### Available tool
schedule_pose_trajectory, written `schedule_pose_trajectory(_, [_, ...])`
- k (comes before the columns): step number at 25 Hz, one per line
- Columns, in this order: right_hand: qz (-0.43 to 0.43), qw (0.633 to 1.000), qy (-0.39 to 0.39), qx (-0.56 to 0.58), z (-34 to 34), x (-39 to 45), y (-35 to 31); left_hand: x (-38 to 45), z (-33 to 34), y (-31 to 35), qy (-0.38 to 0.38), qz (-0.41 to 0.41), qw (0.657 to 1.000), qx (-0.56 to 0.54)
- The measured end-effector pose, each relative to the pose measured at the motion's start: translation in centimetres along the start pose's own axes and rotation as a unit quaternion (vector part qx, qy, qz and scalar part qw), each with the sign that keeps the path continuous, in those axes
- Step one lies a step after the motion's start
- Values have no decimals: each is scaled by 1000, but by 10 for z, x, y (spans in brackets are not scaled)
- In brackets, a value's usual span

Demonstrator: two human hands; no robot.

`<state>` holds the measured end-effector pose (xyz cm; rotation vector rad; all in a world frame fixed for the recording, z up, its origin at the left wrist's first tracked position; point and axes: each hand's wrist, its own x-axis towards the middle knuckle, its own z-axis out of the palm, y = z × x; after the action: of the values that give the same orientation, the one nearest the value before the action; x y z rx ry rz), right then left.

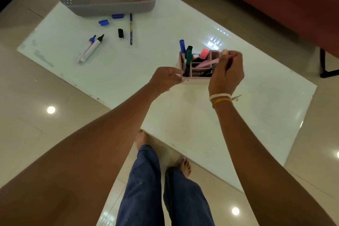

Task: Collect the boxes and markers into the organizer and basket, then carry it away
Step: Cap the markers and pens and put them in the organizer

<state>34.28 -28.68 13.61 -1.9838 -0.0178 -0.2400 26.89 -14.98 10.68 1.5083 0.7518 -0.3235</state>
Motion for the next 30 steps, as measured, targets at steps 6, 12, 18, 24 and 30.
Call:
schedule_pose_trajectory(6, [-35, 976, -161, -142, 18, 30, 21, 6, 6, -5, 8, 10, 999, 34])
schedule_pose_trajectory(12, [-10, 887, -354, -296, 39, 41, 25, 8, 0, -6, -8, 15, 999, 45])
schedule_pose_trajectory(18, [107, 922, -313, -200, 38, 39, 26, 7, -11, -6, -22, 13, 998, 54])
schedule_pose_trajectory(24, [-4, 955, -224, -197, 43, 20, -3, -1, -42, -13, 61, -4, 997, 36])
schedule_pose_trajectory(30, [-64, 933, -337, -108, 137, -25, -57, 4, -110, -19, 157, -22, 981, 111])
